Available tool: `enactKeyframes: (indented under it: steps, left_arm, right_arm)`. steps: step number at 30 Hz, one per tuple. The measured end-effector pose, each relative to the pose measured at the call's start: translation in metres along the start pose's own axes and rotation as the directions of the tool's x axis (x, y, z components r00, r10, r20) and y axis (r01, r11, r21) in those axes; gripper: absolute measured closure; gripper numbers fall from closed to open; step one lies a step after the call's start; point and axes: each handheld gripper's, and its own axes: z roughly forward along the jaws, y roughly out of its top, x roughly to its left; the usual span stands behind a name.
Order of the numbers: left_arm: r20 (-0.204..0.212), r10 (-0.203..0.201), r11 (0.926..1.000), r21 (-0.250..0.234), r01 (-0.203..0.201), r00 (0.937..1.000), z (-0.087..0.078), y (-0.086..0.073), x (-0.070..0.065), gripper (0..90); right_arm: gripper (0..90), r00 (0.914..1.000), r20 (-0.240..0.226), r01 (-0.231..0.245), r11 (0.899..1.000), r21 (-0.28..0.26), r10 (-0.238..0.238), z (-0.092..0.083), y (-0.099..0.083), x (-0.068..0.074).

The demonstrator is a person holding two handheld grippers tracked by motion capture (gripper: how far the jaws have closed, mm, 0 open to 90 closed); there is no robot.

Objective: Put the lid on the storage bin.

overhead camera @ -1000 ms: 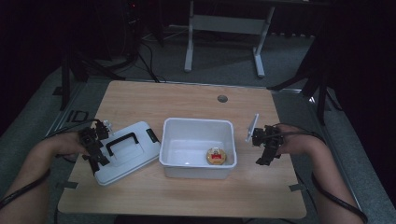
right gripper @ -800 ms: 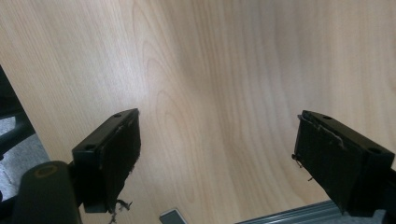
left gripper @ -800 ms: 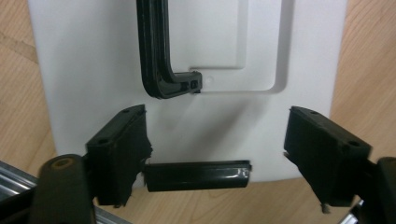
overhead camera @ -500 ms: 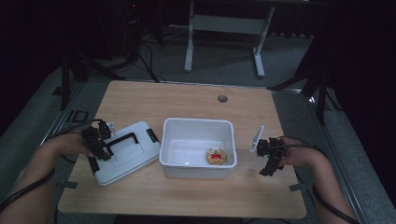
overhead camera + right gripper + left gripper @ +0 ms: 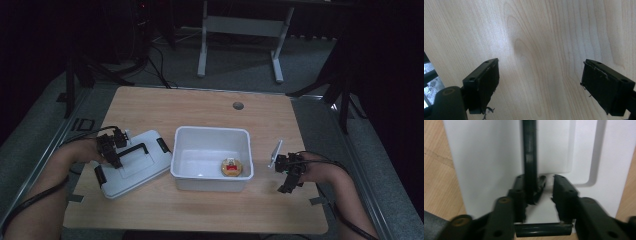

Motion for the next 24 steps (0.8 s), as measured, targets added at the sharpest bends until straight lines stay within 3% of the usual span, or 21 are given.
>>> enactKeyframes:
  steps: [4,5,10,20,24]
  left_arm:
    - [0.004,-0.013,0.9995,0.029,0.013,0.9999,0.0021,0.0039,-0.0006,71.4]
    - [0.018,-0.035,0.9991,0.027,0.034,0.9992,0.0016,0.0053,0.0004,74.5]
    - [0.016,-0.035,0.9988,0.034,0.034,0.9993,0.0024,0.0070,0.0007,82.1]
    - [0.029,-0.030,0.9995,0.013,0.030,0.9991,0.0007,0.0032,0.0018,83.3]
    - [0.026,-0.009,0.9999,0.008,0.009,0.9996,-0.0038,-0.0016,0.0004,83.3]
  right_arm:
    - [14.3,1.0000,-0.002,0.000,1.000,-0.002,0.000,0.0008,0.0000,-0.0001]
    - [14.3,1.0000,-0.002,0.000,1.000,-0.003,0.000,0.0013,0.0002,-0.0002]
    - [14.4,1.0000,-0.003,0.002,1.000,-0.004,-0.002,0.0019,0.0007,-0.0004]
    - [14.4,1.0000,-0.007,-0.002,1.000,-0.002,0.002,0.0049,-0.0008,0.0001]
    - [14.4,1.0000,-0.005,-0.003,1.000,-0.002,0.003,0.0034,-0.0009,0.0004]
